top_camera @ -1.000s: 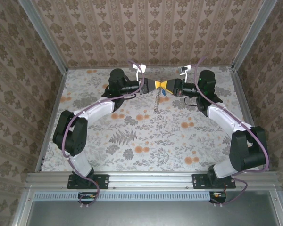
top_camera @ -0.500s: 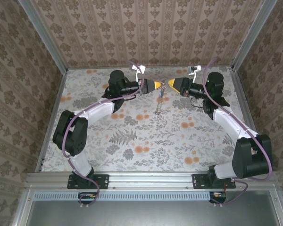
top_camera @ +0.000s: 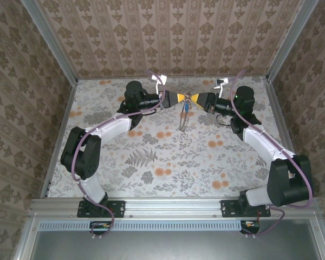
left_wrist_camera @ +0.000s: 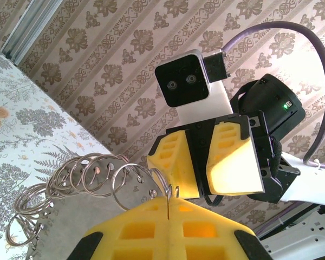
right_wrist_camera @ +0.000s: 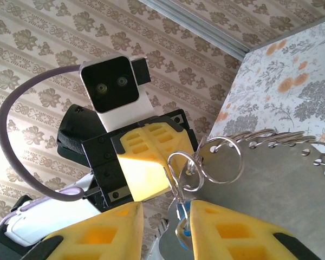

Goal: Put the keys on the keyring

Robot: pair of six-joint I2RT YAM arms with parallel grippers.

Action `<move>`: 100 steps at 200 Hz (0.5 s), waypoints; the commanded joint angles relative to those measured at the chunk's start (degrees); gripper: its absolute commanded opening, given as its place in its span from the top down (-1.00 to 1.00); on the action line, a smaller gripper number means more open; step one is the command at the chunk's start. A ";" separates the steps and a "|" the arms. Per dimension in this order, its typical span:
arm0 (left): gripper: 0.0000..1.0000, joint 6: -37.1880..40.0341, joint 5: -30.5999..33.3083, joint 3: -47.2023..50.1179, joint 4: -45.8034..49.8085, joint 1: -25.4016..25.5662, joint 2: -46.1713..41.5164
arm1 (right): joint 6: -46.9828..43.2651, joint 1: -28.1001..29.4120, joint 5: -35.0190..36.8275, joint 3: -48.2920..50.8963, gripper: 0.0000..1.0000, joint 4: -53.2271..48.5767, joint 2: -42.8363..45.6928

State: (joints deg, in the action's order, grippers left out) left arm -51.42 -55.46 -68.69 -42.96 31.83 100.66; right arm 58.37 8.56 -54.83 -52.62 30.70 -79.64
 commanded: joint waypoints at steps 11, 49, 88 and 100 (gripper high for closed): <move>1.00 -0.68 -0.95 -0.10 -3.45 0.15 -2.99 | 0.16 0.93 0.42 -2.85 0.40 3.01 -1.55; 1.00 -0.60 -1.10 -0.31 -3.45 0.33 -2.93 | 0.08 1.76 0.42 -4.00 0.42 3.32 -2.71; 1.00 -0.51 -1.21 -0.41 -3.38 0.47 -2.91 | 0.24 2.30 0.01 -4.48 0.47 3.75 -3.61; 1.00 -0.52 -1.05 -0.48 -3.39 0.51 -2.77 | 0.32 2.55 -0.34 -4.48 0.51 3.88 -3.68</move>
State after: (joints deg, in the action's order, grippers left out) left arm -51.44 -55.61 -68.69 -43.00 31.83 100.64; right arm 58.57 10.13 -54.41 -55.05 32.21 -82.59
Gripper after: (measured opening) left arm 0.044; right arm 0.260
